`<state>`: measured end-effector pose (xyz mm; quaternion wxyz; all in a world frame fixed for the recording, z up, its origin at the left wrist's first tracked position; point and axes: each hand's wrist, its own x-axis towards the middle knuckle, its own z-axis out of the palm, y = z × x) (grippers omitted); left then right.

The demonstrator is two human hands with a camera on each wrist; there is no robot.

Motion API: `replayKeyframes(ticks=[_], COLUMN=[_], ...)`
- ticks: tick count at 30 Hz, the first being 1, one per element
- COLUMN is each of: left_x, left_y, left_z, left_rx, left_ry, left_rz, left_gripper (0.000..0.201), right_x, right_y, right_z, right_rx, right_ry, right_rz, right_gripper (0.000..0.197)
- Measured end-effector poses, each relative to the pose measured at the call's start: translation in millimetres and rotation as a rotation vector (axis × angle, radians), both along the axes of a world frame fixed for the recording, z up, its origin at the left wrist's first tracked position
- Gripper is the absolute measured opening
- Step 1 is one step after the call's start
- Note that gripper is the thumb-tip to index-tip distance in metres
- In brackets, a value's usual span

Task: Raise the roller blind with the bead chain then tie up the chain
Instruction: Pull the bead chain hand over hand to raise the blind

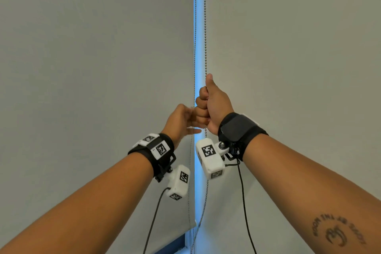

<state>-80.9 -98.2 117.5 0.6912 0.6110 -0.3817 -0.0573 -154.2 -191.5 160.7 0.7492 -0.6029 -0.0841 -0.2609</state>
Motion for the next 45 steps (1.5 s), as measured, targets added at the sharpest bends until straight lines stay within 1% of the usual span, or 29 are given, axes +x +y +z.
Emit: replayKeyframes(ticks=[3,6,9,13,15,16,18,19,20,22,26,30,33,36,37,39,40,41,42,43,44,45], left_x=[-3,-15,-26,-35,-34,-33,-28,-25,-23,-22,-24,-27,-32,-37,-35,-26,-22,-19,-17,-17,-17,-19], left_y=[4,3,-1,-10,-11,-10,-5,-3,-2,-2,-10,-18,-21,-18,-17,-16,-15,-12,-10,-7,-5,-2], left_z=[26,45,54,50,42,38,34,32,31,27,15,2,-3,-5,-8,-18,-22,-23,-24,-22,-18,-14], left_rx=[-0.031,0.016,0.024,-0.031,-0.068,-0.096,-0.128,-0.130,-0.129,-0.129,-0.166,-0.162,-0.146,-0.110,-0.075,0.017,0.037,0.055,0.082,0.120,0.131,0.126], left_ry=[-0.096,-0.199,-0.245,-0.215,-0.125,-0.067,0.000,0.003,-0.007,-0.017,0.017,0.016,0.006,-0.052,-0.120,-0.227,-0.200,-0.152,-0.165,-0.234,-0.264,-0.250], left_rz=[0.030,0.042,0.044,0.037,0.000,-0.018,-0.028,-0.023,-0.016,-0.006,-0.011,0.017,0.050,0.113,0.146,0.162,0.147,0.108,0.079,0.075,0.055,0.014], left_gripper=[0.040,0.051,0.052,0.035,0.032,0.033,0.036,0.039,0.041,0.044,0.048,0.051,0.049,0.049,0.044,0.025,0.019,0.017,0.021,0.027,0.032,0.031], right_x=[-3,-5,-5,-3,-1,-1,-1,-1,0,2,6,9,8,5,5,2,-1,-3,-6,-7,-8,-9], right_y=[1,4,7,6,-1,-6,-17,-22,-27,-34,-30,-17,-4,6,9,14,18,21,23,25,26,27], right_z=[-11,-23,-36,-56,-68,-75,-87,-90,-90,-78,-27,20,41,44,41,32,27,22,18,15,14,12], right_rx=[-0.045,-0.075,-0.079,-0.033,-0.051,-0.091,-0.164,-0.167,-0.158,-0.135,-0.081,-0.055,-0.053,0.010,0.030,0.043,0.047,0.058,0.071,0.083,0.095,0.110], right_ry=[0.006,0.039,0.091,0.120,0.160,0.193,0.257,0.269,0.262,0.223,0.097,0.023,0.004,-0.007,-0.011,-0.012,-0.015,-0.025,-0.039,-0.054,-0.066,-0.074], right_rz=[-0.018,-0.031,-0.018,0.050,0.068,0.067,0.061,0.062,0.053,0.022,0.020,0.048,0.063,0.060,0.053,0.036,0.036,0.040,0.040,0.033,0.029,0.031], right_gripper=[0.051,0.051,0.053,0.058,0.056,0.051,0.035,0.029,0.028,0.030,0.029,0.039,0.044,0.047,0.049,0.052,0.053,0.053,0.053,0.053,0.053,0.053])
